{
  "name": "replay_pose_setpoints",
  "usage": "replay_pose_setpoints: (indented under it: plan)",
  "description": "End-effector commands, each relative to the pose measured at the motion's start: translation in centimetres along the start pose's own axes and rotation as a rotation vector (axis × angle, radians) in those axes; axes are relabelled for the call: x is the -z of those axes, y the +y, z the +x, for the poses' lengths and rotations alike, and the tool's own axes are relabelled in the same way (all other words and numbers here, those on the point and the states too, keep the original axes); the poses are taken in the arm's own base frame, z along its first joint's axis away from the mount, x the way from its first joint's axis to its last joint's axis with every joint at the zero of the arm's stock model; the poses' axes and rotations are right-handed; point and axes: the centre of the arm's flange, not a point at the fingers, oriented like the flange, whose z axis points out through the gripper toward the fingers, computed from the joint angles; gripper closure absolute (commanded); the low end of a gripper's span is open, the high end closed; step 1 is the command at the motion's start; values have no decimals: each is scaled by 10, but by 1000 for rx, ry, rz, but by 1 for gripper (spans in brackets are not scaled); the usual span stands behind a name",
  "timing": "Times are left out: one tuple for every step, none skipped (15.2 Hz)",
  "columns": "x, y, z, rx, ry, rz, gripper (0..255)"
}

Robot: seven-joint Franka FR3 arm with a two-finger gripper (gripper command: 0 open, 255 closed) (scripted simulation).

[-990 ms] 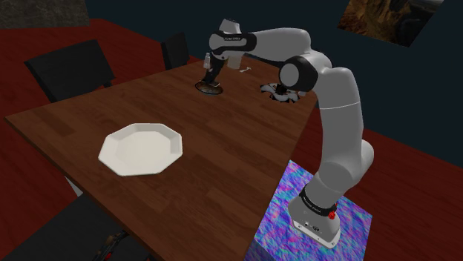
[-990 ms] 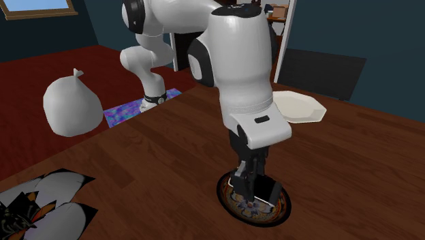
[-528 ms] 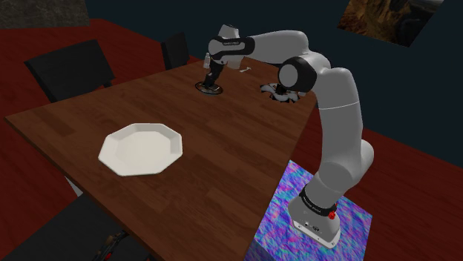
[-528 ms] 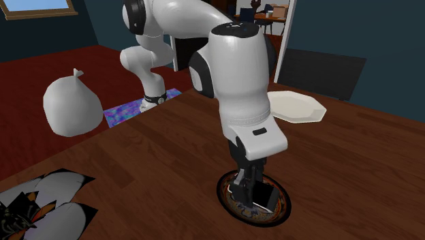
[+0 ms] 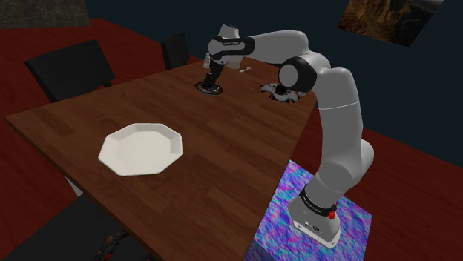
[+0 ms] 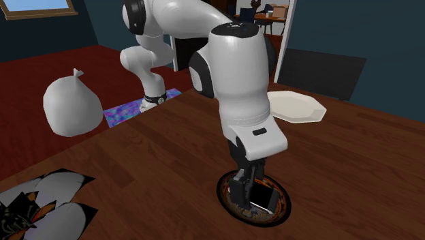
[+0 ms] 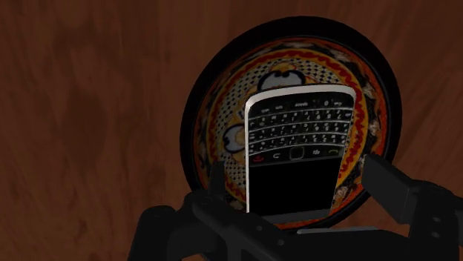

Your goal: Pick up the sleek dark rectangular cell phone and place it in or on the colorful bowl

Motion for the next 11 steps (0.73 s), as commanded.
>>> replay_pose_setpoints:
  plan:
    - [0, 0, 0, 0, 0, 0, 0]
    - [13, 0, 0, 0, 0, 0, 0]
    - [26, 0, 0, 0, 0, 0, 0]
    - [40, 0, 0, 0, 0, 0, 0]
    - [50, 0, 0, 0, 0, 0, 0]
    - [50, 0, 0, 0, 0, 0, 0]
    - [50, 0, 0, 0, 0, 0, 0]
    - [50, 0, 0, 0, 0, 0, 0]
    - [50, 0, 0, 0, 0, 0, 0]
    - [50, 0, 0, 0, 0, 0, 0]
    - [50, 0, 0, 0, 0, 0, 0]
